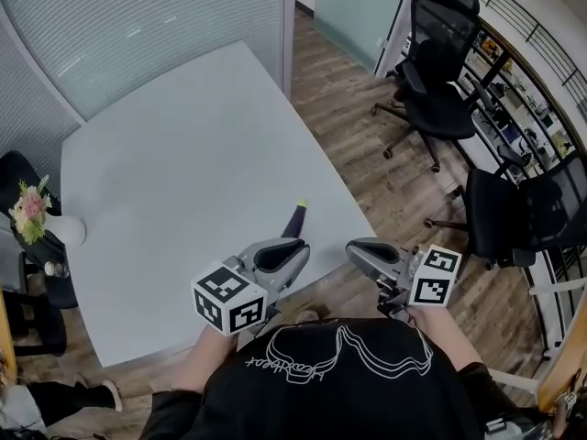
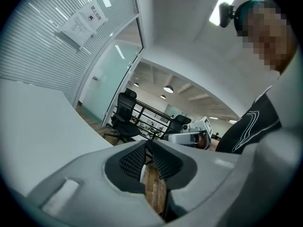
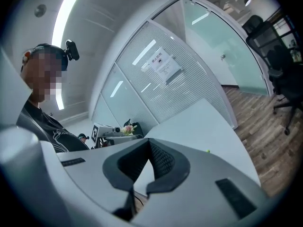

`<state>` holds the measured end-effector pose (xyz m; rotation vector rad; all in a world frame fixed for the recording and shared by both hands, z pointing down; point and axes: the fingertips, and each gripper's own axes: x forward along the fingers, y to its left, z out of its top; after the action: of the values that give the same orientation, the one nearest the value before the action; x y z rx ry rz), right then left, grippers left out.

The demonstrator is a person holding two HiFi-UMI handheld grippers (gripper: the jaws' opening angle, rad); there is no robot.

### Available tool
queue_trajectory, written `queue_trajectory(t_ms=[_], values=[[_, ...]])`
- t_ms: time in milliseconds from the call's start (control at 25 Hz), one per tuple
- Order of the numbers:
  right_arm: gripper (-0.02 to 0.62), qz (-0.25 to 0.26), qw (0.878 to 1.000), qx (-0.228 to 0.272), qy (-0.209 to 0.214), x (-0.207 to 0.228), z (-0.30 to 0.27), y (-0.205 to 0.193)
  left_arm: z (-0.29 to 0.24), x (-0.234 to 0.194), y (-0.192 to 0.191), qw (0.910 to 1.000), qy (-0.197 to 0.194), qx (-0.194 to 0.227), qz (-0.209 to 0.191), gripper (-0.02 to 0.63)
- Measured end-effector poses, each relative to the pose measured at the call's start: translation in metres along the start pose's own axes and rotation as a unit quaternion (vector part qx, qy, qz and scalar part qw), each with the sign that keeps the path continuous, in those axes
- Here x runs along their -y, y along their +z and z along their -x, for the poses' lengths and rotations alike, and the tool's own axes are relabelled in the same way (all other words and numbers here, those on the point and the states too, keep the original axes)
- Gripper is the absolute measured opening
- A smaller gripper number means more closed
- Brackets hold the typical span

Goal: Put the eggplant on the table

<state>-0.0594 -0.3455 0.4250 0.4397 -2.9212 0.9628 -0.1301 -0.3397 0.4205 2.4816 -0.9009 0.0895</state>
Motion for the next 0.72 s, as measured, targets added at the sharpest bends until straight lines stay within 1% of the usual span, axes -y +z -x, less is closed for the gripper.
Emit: queue_trajectory(t_ms=[80,200,360,600,720], values=[[0.008,-0.001,1.000,0.001,0.003,-0.003,0.000,0.002,0.001,0.006,0.004,0.9999,-0.003,0.005,-0.010,0.041],[0.008,-0.003,1.000,-0.006,-0.006,0.000,0.001,0.001,0.002,0.014,0.010,0.9997,-0.010,0.019,-0.010,0.021],[0.008,0.009,1.000,-0.011,-0.013,0.005,0.001,-0.003,0.001,0.015,0.014,0.9995,-0.012,0.024,-0.014,0.015],[0.008,0.032,0.999,-0.011,-0.013,0.004,0.000,-0.008,-0.007,0.016,0.009,0.9996,-0.009,0.017,-0.019,0.015],[0.008,0.034,0.999,-0.009,-0.017,0.006,0.005,-0.006,-0.010,0.018,0.009,0.9995,-0.009,0.017,-0.024,0.014]])
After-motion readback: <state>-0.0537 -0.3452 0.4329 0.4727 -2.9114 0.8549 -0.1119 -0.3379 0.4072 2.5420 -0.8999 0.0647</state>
